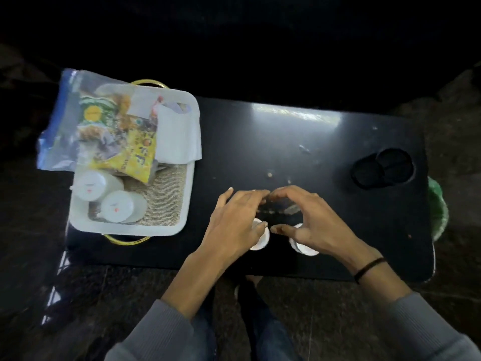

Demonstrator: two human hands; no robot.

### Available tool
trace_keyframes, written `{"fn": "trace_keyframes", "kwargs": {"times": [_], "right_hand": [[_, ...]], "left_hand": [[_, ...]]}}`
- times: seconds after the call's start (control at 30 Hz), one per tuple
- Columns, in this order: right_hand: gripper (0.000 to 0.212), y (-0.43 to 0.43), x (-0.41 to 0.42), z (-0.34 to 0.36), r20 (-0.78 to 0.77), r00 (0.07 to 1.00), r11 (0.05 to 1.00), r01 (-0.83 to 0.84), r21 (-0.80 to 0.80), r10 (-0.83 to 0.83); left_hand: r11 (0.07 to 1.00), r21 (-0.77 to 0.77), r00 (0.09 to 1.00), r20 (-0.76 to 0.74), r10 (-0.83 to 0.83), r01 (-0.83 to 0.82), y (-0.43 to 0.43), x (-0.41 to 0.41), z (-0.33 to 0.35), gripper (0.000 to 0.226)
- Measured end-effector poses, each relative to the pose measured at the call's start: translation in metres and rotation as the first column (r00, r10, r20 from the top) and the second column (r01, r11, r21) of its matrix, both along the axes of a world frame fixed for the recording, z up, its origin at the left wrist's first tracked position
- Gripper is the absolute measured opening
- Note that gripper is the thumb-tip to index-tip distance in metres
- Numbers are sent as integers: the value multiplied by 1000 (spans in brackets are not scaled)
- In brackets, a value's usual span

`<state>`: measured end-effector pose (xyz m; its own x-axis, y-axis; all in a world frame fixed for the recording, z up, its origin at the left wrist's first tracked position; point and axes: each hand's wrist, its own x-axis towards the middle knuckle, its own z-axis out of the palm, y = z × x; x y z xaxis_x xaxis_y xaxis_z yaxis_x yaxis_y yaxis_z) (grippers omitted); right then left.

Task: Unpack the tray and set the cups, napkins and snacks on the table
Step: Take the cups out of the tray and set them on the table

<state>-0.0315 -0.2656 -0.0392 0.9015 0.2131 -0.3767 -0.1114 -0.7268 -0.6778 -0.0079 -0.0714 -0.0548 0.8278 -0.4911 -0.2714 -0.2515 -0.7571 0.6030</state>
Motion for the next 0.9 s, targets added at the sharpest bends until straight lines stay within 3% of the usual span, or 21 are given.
{"fn": "trace_keyframes", "kwargs": {"times": [0.27, 0.47, 0.63, 0.8, 0.9], "right_hand": [[50, 112, 71, -1, 29, 975, 972, -221, 81, 219], [57, 196, 99, -32, 21, 937, 932, -348, 97, 348], [69, 247, 101, -58, -45, 912, 912, -403, 74, 407], [70, 264, 101, -71, -29, 938, 933, -340, 118, 346], [72, 268, 100, -76, -10, 932, 927, -360, 107, 363]], "left_hand": [[937, 75, 936, 110, 334, -342, 106, 14, 8, 48], [730, 162, 746, 204, 634, -664, 171, 3, -3, 69], [627, 253, 670, 147, 728, -737, 195, 0, -18, 83], [545, 110, 555, 111, 824, -831, 200, -5, -32, 74], [552, 79, 557, 61, 828, -830, 203, -10, -42, 71]]}}
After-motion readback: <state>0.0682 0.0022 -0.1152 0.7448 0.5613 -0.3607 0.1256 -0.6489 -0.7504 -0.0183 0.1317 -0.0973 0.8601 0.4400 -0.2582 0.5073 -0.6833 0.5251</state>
